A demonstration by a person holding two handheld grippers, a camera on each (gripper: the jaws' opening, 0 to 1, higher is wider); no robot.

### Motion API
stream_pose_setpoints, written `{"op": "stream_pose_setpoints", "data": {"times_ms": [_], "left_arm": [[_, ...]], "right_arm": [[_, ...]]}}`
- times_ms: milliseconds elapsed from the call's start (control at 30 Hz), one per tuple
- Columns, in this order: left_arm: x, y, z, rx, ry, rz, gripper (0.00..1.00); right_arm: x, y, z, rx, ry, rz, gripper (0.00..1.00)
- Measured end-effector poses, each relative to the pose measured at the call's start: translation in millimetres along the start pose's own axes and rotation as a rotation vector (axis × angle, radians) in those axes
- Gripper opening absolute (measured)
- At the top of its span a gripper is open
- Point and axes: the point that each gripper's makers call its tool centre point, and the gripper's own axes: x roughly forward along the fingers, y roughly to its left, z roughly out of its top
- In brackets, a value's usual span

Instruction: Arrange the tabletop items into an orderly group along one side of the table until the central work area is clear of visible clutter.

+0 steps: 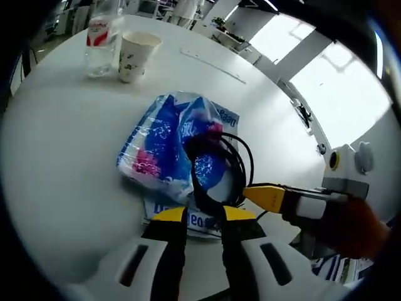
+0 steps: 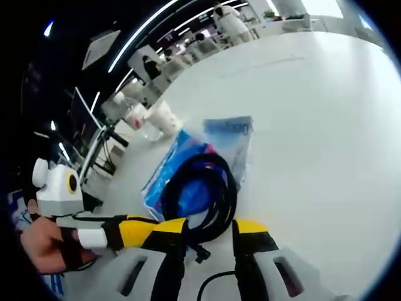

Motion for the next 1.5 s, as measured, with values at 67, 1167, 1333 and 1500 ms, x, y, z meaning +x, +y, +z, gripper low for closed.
{"op": "stream_pose_setpoints", "data": {"times_ms": [67, 1167, 1333, 1500], "left_arm": [[2, -0.8, -0.3, -0.012, 0.006, 0.002, 0.19], [12, -21.1, -12.7, -0.039, 0.050, -0.015, 0.04], [11, -27.4, -12.5, -0.033, 0.050, -0.032, 0.04], [11, -37.4, -11.2, -0.016, 0.041, -0.063, 0.00]], "right_arm": [[1, -2, -0.7, -0.006, 0.014, -0.022, 0.27], [-18, -8, 1.7, 0.048, -0.045, -0.050, 0.00], [-27, -8, 5.3, 0.044, -0.068, -0.048, 0.00], [-36, -15, 13.1, 0.065, -0.105, -0.064, 0.00]]}}
